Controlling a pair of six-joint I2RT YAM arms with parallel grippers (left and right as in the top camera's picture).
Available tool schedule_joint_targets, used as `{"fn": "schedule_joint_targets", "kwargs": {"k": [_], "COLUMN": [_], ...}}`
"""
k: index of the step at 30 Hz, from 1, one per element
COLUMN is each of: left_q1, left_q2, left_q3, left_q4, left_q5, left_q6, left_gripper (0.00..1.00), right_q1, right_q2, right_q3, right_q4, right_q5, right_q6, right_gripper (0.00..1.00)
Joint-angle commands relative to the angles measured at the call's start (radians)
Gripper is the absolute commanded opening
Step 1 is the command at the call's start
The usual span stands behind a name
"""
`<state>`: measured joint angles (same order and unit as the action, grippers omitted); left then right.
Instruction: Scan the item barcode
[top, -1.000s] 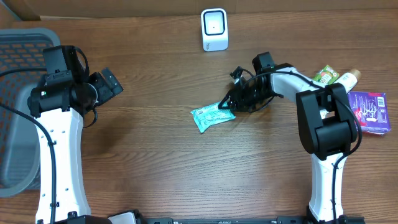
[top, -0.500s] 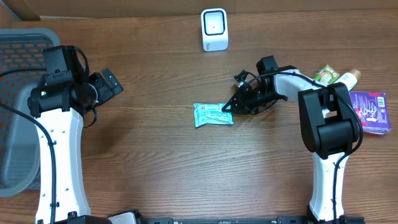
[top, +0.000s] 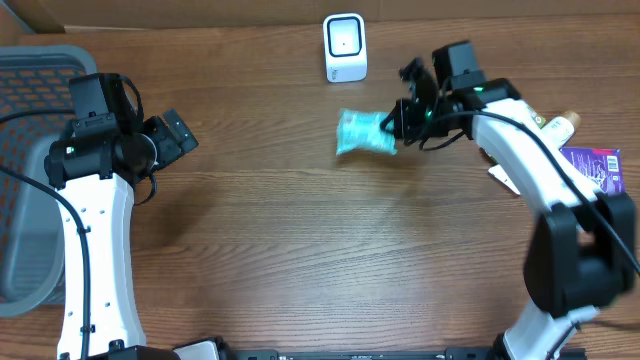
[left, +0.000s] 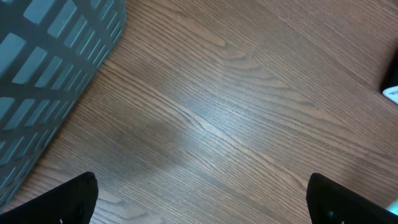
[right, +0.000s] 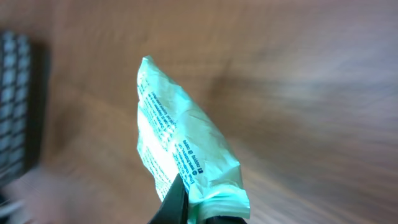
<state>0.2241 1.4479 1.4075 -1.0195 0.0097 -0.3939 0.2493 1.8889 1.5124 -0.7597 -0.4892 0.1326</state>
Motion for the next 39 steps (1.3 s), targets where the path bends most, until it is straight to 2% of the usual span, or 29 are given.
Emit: {"fn": "schedule_joint_targets", "kwargs": {"k": [1, 5, 10, 15, 22, 30, 33, 39], "left_q1": [-0.002, -0.002, -0.002, -0.002, -0.002, -0.002, -0.002, -0.002], "left_q2": [0.003, 0.003, 0.003, 0.003, 0.003, 0.003, 0.003, 0.003], "left_q3": [0.014, 0.014, 0.014, 0.014, 0.014, 0.014, 0.014, 0.014], "left_q4": [0.002, 0.002, 0.002, 0.002, 0.002, 0.002, 0.002, 0.001], "left_q5": [-0.014, -0.014, -0.014, -0.014, -0.014, -0.014, -0.014, -0.014], "left_q6": [-0.014, -0.014, -0.014, -0.014, -0.014, -0.014, -0.014, -0.014], "left_gripper": [1.0, 1.0, 0.99, 0.99, 1.0, 1.0, 1.0, 0.99], "right_q1": [0.066, 0.143, 0.235, 0.275, 0.277, 0.273, 0.266, 0.245], "right_q2": [-0.131, -0.18, -0.175, -0.154, -0.046, 0.176, 0.245, 0.344], "right_q3": [0.029, 0.029, 0.028, 0.027, 0.027, 0.027, 0.027, 0.027], "right_q4": [0.041, 0.15, 0.357, 0.584, 0.86, 1.298, 1.393, 1.451], "right_q5": [0.466, 0.841, 1.095, 1.115, 1.097, 1.078, 1.075, 1.044], "right_q6": [0.025, -0.01, -0.233, -0.625, -0.966, -1.377, -1.444, -1.55], "right_gripper": [0.04, 0.04, 0.04, 0.04, 0.04, 0.04, 0.04, 0.04]}}
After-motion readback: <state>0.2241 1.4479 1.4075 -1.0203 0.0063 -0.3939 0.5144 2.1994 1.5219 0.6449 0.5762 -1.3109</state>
